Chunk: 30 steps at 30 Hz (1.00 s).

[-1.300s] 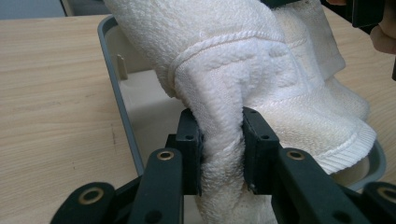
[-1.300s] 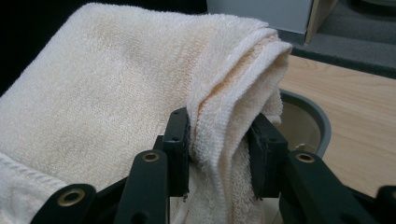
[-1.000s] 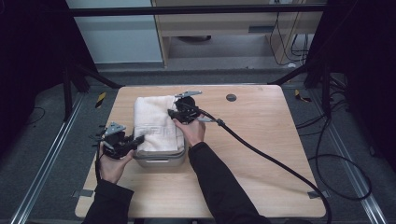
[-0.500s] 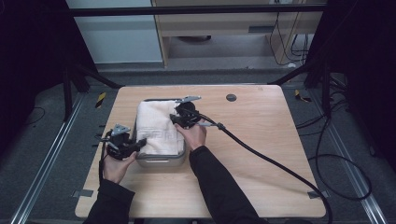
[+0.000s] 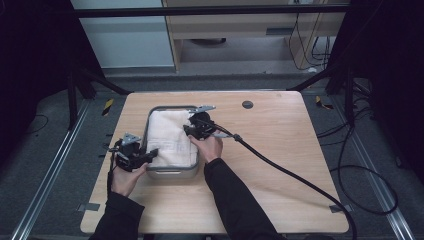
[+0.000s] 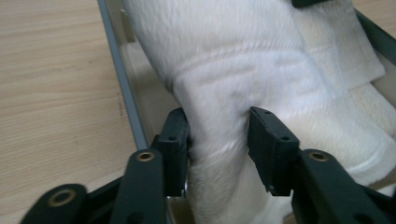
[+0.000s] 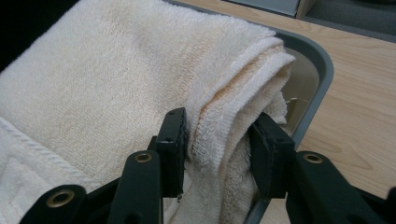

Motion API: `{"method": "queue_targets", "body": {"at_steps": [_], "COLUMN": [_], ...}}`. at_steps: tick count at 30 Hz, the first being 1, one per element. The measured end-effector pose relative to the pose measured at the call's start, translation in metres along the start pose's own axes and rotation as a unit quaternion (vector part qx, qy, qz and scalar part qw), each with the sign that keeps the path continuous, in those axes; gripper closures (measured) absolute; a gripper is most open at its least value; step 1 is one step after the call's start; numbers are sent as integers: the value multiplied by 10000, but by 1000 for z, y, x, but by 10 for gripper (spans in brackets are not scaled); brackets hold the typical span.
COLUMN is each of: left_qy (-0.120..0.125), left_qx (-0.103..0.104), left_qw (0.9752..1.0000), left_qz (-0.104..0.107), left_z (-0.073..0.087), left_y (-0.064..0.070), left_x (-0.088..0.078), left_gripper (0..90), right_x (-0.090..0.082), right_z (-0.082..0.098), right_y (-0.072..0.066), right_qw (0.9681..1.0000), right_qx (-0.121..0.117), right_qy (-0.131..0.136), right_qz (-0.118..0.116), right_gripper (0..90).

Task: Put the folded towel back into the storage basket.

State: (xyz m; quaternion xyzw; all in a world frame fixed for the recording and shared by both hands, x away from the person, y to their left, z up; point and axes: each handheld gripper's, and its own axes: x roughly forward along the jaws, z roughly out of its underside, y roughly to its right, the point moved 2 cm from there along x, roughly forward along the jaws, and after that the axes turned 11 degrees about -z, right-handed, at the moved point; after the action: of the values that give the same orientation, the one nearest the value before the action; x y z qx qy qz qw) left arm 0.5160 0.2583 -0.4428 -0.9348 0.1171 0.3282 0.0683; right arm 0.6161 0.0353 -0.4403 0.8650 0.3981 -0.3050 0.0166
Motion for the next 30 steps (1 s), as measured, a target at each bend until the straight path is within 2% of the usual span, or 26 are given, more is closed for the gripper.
{"method": "queue_targets", "body": {"at_steps": [2,4,5,8,13,17,21,30], "left_qy": [228,294,404,514,659,788,933,1018], "left_qx": [-88,-111,-123,-121,-119,-133,-121,-88], "left_qw": [9997,9995,9991,9986,9978,9968,9955,9946], "left_qz": [15,-1,9,2,-32,11,98,181], "left_z": [-3,-4,-6,-8,-10,-9,-8,-3], "left_y": [-3,-4,-4,-4,-5,-4,-3,-5], "left_x": [-6,-9,-14,-19,-25,-30,-37,-48], "left_gripper": [546,536,533,523,500,462,422,343], "right_x": [-1,-1,-4,-10,-25,-41,-61,-116], "right_z": [1,1,0,-4,-10,-12,-9,14], "right_y": [0,0,0,-1,-1,2,6,28], "right_qw": [10000,9999,9995,9984,9970,9972,9970,9958], "right_qx": [-79,-117,-255,-475,-653,-526,-480,-368], "right_qy": [9,25,100,228,328,498,600,822], "right_qz": [58,60,137,204,260,180,135,155], "right_gripper": [578,573,547,479,402,303,243,181]}}
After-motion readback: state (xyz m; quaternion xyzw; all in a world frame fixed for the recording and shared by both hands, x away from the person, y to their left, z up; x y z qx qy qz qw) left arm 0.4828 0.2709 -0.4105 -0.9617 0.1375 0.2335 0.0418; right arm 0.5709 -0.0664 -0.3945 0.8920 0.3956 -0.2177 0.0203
